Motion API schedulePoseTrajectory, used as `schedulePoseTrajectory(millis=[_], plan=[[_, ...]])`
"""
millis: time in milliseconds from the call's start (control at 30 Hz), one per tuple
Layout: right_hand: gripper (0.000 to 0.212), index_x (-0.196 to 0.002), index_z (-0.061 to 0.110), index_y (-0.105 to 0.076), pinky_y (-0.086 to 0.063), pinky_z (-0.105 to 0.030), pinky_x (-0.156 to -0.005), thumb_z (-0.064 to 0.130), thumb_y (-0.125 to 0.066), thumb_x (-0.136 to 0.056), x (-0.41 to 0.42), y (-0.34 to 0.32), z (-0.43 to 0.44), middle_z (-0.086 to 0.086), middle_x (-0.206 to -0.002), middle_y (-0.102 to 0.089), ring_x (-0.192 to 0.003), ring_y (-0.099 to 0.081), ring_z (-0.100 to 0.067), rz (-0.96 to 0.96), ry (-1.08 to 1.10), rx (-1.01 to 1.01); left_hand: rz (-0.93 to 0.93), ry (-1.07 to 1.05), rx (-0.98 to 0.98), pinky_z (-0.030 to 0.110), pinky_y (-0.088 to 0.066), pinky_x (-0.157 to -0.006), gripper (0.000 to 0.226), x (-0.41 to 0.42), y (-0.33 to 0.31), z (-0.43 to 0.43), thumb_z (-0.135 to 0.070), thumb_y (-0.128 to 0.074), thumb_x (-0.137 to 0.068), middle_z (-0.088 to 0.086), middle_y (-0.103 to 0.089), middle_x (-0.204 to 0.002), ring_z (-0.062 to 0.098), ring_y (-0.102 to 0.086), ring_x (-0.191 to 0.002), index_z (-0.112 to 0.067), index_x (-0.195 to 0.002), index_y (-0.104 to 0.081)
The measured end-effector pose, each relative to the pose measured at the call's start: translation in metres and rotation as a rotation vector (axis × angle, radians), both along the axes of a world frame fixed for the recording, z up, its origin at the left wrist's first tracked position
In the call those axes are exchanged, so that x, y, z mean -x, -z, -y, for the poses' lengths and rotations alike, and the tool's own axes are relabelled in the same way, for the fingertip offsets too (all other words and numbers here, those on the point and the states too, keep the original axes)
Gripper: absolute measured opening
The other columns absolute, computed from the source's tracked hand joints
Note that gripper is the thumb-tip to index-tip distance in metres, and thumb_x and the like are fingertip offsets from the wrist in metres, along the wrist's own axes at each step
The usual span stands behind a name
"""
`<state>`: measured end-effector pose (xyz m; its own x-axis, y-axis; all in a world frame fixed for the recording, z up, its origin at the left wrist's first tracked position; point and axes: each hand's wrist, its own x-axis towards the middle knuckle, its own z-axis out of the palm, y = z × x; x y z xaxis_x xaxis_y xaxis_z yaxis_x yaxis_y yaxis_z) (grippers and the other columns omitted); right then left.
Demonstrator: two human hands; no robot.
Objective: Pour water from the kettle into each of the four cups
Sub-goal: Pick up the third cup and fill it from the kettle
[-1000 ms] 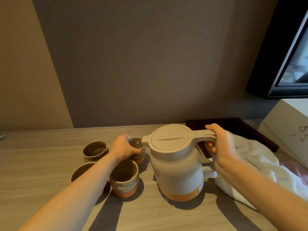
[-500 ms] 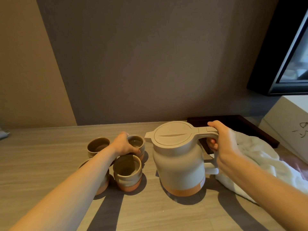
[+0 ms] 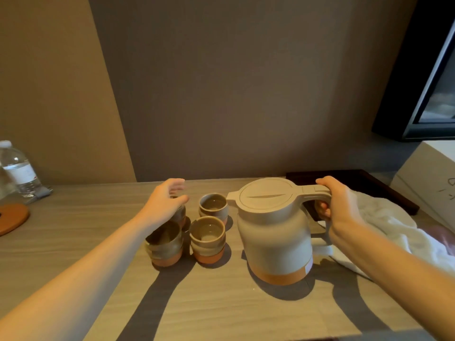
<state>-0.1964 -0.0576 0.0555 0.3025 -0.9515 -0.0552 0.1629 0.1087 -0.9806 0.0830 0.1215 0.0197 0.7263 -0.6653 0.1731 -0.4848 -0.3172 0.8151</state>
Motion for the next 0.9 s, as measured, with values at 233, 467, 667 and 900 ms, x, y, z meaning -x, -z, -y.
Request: schedulePoseTrajectory(millis=[233, 467, 667, 900], plan=[[0.025, -0.063, 0.013, -0.06, -0.034, -0.022, -0.053, 0.03, -0.061, -0.082, 0.007, -0.003, -0.02, 0.007, -0.041, -0.051, -0.04, -0.039, -0.007, -0.005, 0.013, -0.017, -0.048, -0.114, 0.055, 0.031, -0.036, -0.099, 0.055, 0.011, 0.021, -0.061, -0.022, -0.073, -0.083, 0.001, -0.052, -0.135, 0.019, -0.044, -0.128, -0.019, -0.133, -0.05], [0.026, -0.063, 0.014, -0.06, -0.035, -0.024, -0.057, 0.031, -0.06, -0.083, 0.011, 0.0, -0.036, 0.01, -0.037, -0.048, -0.046, -0.038, -0.008, -0.046, 0.017, 0.009, -0.188, -0.184, 0.039, 0.039, -0.033, -0.106, 0.098, 0.03, 0.066, -0.087, -0.029, -0.084, -0.07, 0.004, -0.034, -0.152, 0.023, -0.033, -0.138, -0.019, -0.148, -0.026], [0.028, -0.063, 0.014, -0.059, -0.035, -0.025, -0.059, 0.033, -0.06, -0.083, 0.013, 0.003, -0.039, 0.009, -0.037, -0.047, -0.049, -0.038, -0.01, -0.076, 0.007, 0.019, -0.328, -0.194, 0.118, 0.04, -0.035, -0.104, 0.101, 0.035, 0.085, -0.082, -0.018, -0.086, -0.067, 0.007, -0.041, -0.146, 0.025, -0.038, -0.134, -0.016, -0.147, -0.024], [0.025, -0.065, 0.012, -0.059, -0.034, -0.021, -0.052, 0.026, -0.06, -0.085, 0.011, 0.003, -0.038, 0.0, -0.055, -0.051, -0.046, -0.039, -0.008, -0.048, -0.006, 0.025, -0.292, -0.213, 0.187, 0.03, -0.04, -0.09, 0.093, 0.039, 0.095, -0.066, -0.014, -0.089, -0.062, -0.001, -0.049, -0.125, 0.016, -0.046, -0.114, -0.017, -0.137, -0.034]])
